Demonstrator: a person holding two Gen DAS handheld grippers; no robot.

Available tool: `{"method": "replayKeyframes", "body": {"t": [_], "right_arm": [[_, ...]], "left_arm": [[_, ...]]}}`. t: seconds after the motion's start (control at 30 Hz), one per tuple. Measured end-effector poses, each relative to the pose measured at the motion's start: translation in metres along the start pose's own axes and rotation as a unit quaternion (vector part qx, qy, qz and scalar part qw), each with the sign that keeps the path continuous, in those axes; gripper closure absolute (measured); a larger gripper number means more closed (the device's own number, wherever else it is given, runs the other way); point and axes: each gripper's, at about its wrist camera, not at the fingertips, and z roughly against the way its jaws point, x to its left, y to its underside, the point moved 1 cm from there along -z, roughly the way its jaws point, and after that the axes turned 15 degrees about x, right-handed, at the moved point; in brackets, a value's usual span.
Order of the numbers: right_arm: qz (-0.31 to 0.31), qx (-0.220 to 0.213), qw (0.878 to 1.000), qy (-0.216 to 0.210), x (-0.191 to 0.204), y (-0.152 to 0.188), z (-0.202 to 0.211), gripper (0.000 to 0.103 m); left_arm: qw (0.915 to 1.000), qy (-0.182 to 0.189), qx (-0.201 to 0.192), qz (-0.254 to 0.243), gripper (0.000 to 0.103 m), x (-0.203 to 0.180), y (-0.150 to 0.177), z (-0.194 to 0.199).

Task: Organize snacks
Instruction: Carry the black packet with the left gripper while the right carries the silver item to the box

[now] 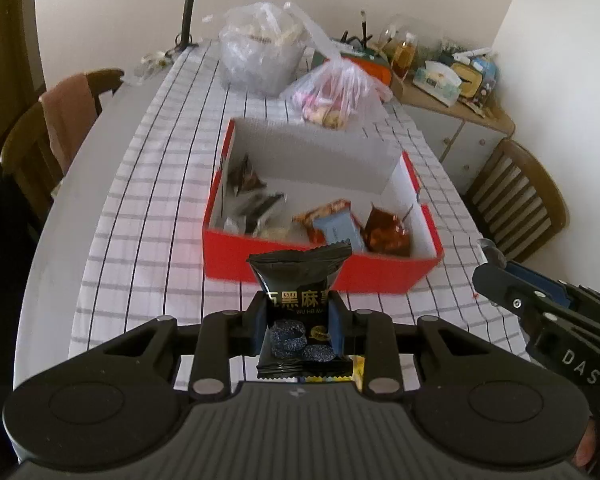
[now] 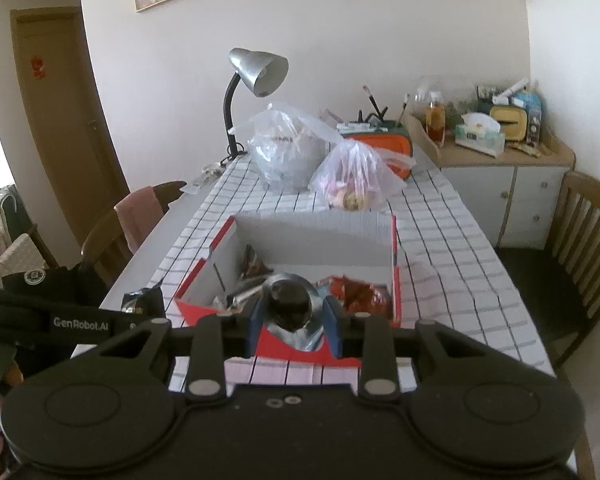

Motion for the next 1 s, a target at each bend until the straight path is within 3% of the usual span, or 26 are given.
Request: {"method": "replayKeyframes", "body": {"t": [0.43,0.7,1.0], "right_arm": [[0.012,0.008,1.000,0.019,-0.017,-0.052,-0.038,0.072],[0.036,0.047,0.998,0.015,-0.029,-0.080,-0.079,0.072],[0.042,0.086,0.995,0.016,-0.039,-0.087,-0.131,0.072]], "left_arm": [[0.9989,-0.040,-0.013,-0.020,0.073,-0.012,-0.068,-0.013],[0.9981,-0.061,-0.002,-0.011,0.073,-0.010,-0.106,-0.039],[0.9966,-0.078,0.026,-0.009,0.073,-0.001,-0.135,-0.081]]}}
